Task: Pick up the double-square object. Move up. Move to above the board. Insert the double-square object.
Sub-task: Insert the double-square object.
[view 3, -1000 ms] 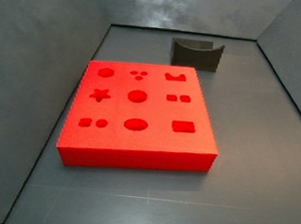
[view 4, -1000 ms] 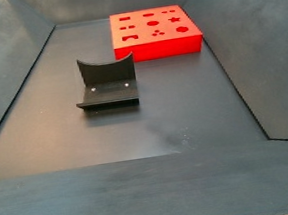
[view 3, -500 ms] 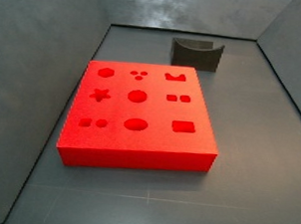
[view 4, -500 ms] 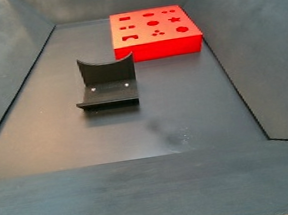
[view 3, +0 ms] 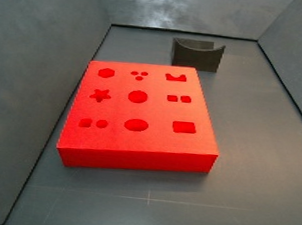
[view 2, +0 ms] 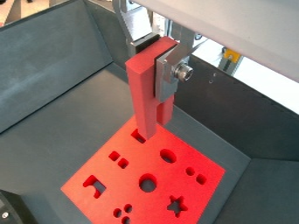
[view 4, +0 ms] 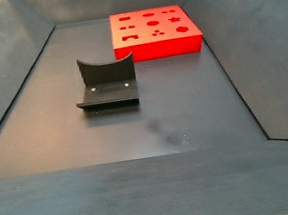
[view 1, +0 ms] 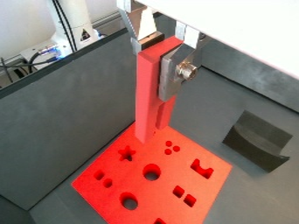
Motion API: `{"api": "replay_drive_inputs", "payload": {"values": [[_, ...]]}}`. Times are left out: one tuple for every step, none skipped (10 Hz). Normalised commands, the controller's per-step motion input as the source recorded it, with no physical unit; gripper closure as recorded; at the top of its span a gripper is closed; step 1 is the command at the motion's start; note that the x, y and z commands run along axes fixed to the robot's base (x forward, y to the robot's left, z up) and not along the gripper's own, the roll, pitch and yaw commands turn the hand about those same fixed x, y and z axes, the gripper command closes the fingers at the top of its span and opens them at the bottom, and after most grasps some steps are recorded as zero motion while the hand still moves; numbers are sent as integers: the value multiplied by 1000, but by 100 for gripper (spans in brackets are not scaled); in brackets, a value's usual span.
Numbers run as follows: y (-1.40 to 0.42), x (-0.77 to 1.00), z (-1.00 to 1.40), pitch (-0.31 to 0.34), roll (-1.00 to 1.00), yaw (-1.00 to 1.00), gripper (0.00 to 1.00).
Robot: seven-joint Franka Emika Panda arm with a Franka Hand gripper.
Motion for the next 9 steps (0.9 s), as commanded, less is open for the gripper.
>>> {"api": "replay_drive_inputs", "payload": {"values": [[9,403,-654,0,117,-140,100],[17,466,-751,0,126,-229,100],[69,489,-746,0,111,-343,100],[63,503,-686,0,46,-546,100],[126,360,-571,0,0,-811,100],[43,151,-454,0,-17,-969,100],[0,17,-357,-41,-14,-1000,100],[0,0,-303,-63,-4,-1000,100],[0,0,-300,-64,-3,-1000,100]]}}
